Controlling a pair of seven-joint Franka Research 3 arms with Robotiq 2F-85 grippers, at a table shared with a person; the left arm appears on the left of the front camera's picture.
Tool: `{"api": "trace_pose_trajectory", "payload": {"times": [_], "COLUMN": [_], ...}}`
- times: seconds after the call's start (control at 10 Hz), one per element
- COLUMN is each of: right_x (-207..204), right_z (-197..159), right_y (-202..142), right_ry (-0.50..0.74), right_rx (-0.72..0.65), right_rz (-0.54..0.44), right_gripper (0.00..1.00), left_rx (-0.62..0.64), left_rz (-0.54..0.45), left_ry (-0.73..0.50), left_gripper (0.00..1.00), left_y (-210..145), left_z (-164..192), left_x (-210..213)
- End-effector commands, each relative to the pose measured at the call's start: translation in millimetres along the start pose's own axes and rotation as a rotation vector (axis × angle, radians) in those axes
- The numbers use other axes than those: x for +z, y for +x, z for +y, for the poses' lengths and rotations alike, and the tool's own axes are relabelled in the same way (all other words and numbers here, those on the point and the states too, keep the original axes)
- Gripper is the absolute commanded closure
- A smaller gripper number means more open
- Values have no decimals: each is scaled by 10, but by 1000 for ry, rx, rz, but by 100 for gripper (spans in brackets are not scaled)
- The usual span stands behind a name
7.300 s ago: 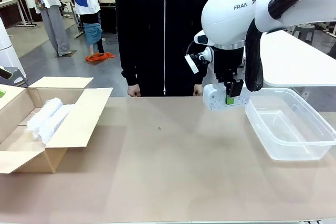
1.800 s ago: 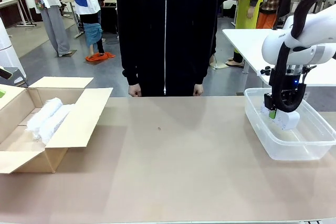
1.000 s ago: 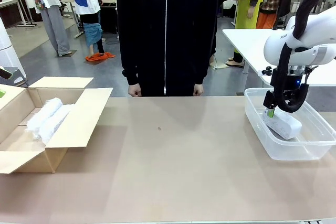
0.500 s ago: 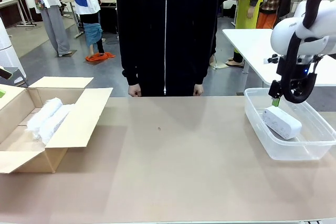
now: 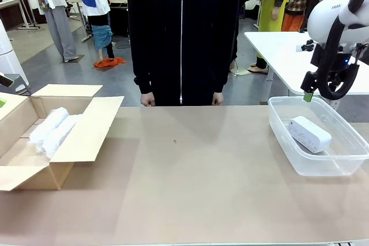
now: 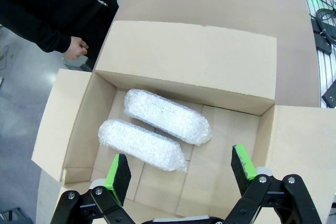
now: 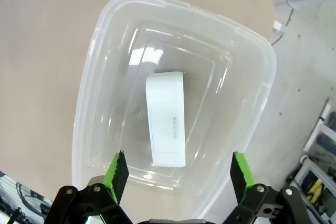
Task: Separate and place wrapped and unwrapped clocks.
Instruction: If the picked Digital clock is wrapped, place it in the Package Box ; if not, place it in the Organizing box.
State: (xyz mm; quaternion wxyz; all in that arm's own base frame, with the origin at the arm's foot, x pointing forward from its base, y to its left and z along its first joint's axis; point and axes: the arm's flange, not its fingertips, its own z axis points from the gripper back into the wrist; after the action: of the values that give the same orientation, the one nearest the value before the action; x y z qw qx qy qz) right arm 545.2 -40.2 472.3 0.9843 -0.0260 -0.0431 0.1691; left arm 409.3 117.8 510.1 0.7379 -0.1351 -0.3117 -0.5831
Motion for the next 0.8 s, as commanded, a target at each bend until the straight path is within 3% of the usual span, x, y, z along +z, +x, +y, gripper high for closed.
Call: {"api": "trace_pose_trajectory", "payload": {"times": [0.0, 0.7], "right_x": [16, 57], "right_z": [6, 14], "right_y": [-33, -4], "right_ry": [21, 0], "right_rx": [20, 3], "right_rz": [-29, -11], "right_gripper": [0, 0], "left_rx": [-12, -12], "left_rz": [-18, -18], "left_ry": [4, 4], "left_gripper": [0, 0], "left_y": [-16, -16], "left_z": [15, 15], "left_x": [-3, -3]}}
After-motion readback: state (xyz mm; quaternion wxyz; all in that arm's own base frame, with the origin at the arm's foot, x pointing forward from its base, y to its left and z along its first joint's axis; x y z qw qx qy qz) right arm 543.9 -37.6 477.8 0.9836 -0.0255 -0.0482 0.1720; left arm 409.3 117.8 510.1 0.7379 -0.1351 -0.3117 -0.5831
